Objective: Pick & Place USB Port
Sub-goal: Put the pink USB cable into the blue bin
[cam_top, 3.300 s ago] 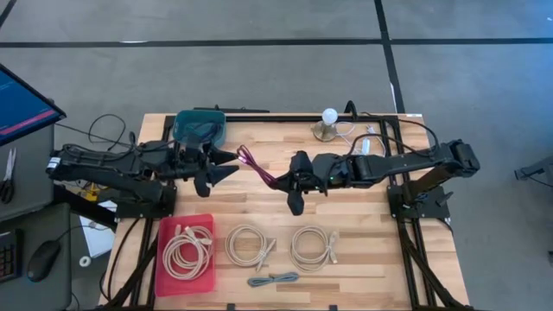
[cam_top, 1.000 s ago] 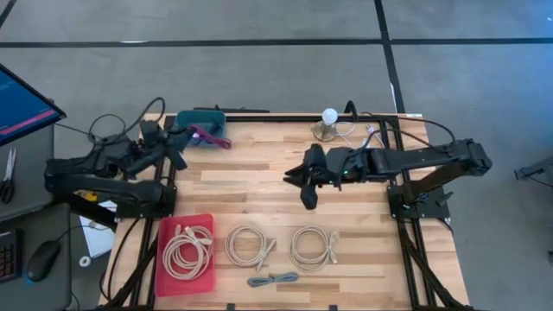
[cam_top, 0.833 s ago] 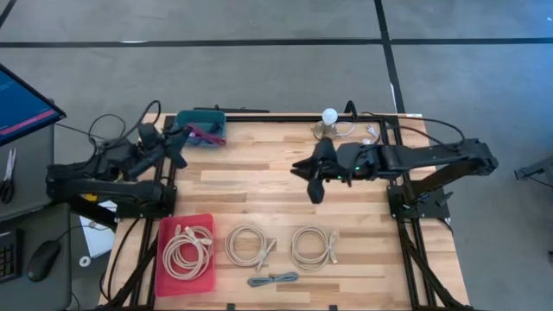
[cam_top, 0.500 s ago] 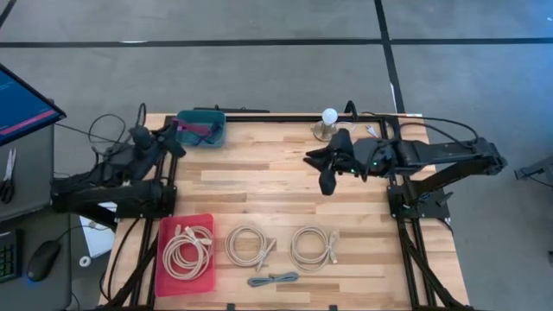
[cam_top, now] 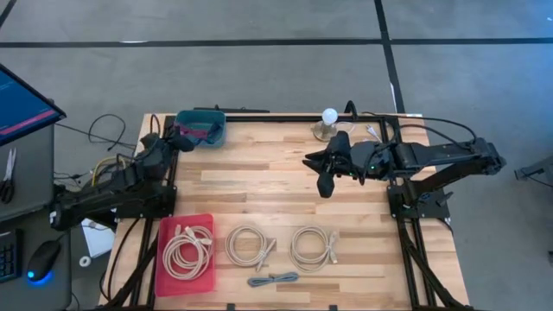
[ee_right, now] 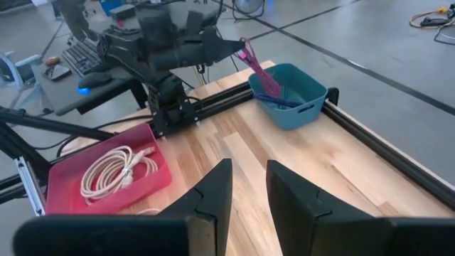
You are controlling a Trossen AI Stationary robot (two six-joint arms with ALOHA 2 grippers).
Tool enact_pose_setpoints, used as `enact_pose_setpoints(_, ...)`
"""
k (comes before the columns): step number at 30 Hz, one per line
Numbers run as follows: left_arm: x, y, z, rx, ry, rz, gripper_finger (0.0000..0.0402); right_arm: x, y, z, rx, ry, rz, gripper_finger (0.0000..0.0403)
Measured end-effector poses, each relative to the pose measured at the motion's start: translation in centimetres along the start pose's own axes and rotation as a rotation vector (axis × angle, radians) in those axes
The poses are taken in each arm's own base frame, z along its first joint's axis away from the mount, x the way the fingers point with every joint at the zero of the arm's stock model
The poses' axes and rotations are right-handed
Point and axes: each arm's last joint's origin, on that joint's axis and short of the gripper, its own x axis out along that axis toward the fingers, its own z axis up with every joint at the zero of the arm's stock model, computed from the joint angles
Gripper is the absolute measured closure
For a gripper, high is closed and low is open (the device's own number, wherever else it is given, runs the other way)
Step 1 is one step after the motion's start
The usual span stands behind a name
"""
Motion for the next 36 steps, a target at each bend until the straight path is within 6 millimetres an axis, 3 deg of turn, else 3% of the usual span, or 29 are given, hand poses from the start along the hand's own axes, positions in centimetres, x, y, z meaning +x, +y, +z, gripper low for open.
enact_pose_setpoints(10,2.1,1.8,-2.6,-0.169,-0.009,-0.082,0.0387,-0.2,0.5,-0.2,0.009,0.003,0.017,0.0322)
enact_pose_setpoints(20,3.8,2.9,-1.7,-0.223,-0.026,-0.090,0.0387,-0.4,0.7,-0.3,0.005,-0.017,-0.018,0.0322)
enact_pose_setpoints(36,6.9,3.7,-3.2,-0.275,0.115,-0.033,0.0387,-0.4,0.6,-0.2,0.038,-0.025,-0.037,0.0322)
